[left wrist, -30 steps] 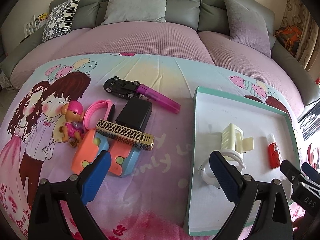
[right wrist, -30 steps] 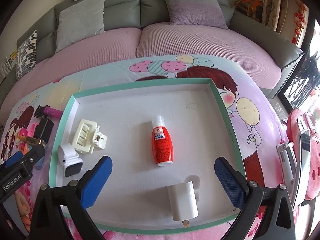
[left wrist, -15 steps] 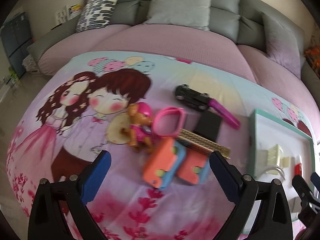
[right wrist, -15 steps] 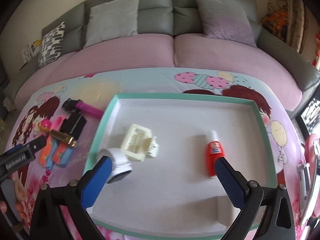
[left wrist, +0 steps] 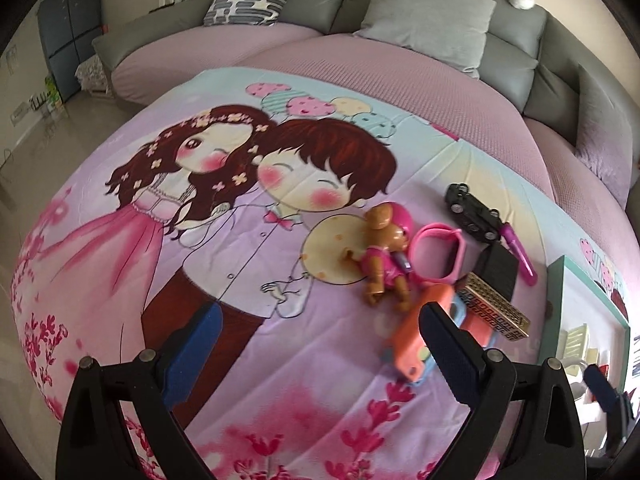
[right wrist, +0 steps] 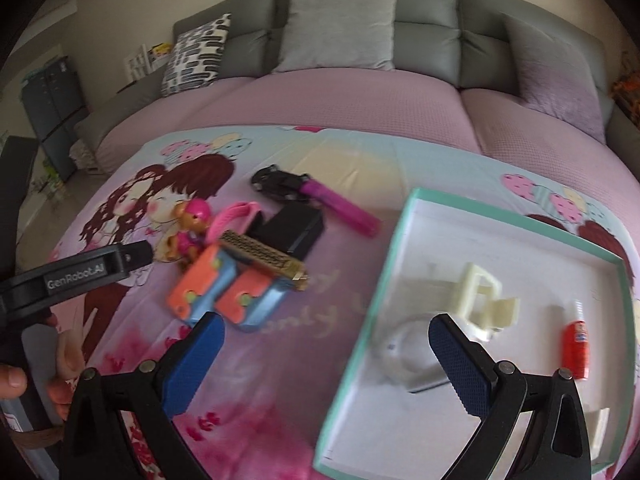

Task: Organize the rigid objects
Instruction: 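Withdraw both open tools from the tray toward the remaining objects, then grasp the gold patterned harmonica with the right tool while the left tool approaches the orange-blue block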

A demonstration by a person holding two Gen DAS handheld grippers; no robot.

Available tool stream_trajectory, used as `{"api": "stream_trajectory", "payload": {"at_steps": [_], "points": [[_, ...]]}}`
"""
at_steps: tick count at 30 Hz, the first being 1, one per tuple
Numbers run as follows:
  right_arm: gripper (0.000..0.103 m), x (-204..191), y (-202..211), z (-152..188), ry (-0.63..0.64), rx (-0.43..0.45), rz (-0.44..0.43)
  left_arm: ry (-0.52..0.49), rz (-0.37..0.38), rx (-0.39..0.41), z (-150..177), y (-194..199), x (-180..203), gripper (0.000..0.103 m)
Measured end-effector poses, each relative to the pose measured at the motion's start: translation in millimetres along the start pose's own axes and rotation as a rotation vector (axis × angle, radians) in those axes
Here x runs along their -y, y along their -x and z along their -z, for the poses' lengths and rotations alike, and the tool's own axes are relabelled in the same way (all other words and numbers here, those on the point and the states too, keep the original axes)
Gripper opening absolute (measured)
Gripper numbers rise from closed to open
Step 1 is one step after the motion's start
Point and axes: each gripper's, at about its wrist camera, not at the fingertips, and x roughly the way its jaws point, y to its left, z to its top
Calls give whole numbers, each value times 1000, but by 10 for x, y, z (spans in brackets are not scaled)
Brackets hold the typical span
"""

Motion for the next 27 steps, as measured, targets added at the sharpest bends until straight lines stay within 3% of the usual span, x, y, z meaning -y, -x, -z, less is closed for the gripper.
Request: {"api": "stream_trajectory", "payload": {"at_steps": [5, 12, 16, 23, 27], "points": [[101, -147, -140, -29, 17, 7, -6, 33, 2, -31, 4, -99, -122, 99], [83, -172, -303, -154, 3, 9, 17, 40, 26, -69, 16, -225, -177, 99], [81, -179, -418, -239, -10, -1, 20, 70, 18, -80, 15, -278, -268, 99], [75, -364, -610, -379, 77, -10, 33, 106, 17, -87, 11, -321, -399, 99], [64, -396, -702, -336, 80, -36, 27, 98, 23, -97, 24, -346, -383, 99]]}}
